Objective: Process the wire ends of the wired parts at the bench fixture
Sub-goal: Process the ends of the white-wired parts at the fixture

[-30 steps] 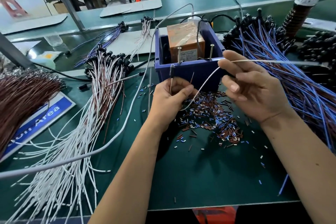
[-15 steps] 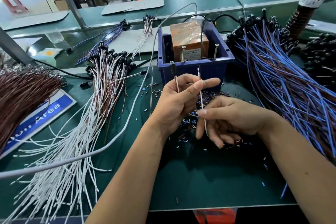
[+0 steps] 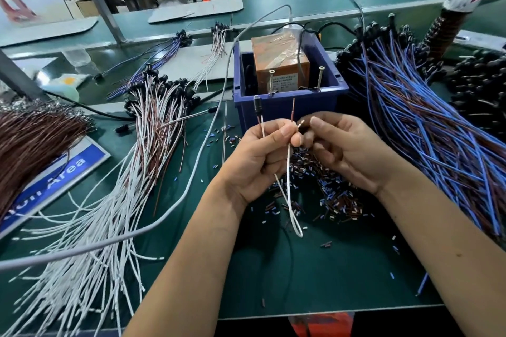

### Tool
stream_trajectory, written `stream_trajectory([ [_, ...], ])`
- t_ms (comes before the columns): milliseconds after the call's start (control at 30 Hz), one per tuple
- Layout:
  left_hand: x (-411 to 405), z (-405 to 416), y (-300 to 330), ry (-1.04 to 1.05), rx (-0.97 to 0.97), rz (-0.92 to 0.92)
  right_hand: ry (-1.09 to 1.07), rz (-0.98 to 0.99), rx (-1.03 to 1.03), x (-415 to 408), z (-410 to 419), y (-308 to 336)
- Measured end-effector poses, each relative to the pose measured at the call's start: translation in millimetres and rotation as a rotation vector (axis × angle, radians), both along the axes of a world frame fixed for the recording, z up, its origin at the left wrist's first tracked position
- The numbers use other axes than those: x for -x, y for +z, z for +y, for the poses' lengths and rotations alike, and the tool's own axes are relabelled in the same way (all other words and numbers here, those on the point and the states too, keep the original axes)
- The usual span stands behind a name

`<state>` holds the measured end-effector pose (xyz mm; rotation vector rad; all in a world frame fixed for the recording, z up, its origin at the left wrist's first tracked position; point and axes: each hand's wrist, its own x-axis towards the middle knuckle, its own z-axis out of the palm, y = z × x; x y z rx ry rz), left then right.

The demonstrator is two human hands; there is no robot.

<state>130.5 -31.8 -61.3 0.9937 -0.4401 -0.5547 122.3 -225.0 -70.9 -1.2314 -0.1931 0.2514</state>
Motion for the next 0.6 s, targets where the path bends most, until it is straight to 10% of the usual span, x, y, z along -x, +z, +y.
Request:
stream_trajectory([
  [600, -5.1, -0.3, -10.5, 0.191, -0.104, 0.033, -0.439, -0.121, -0.001, 0.4, -1.0, 10.0],
])
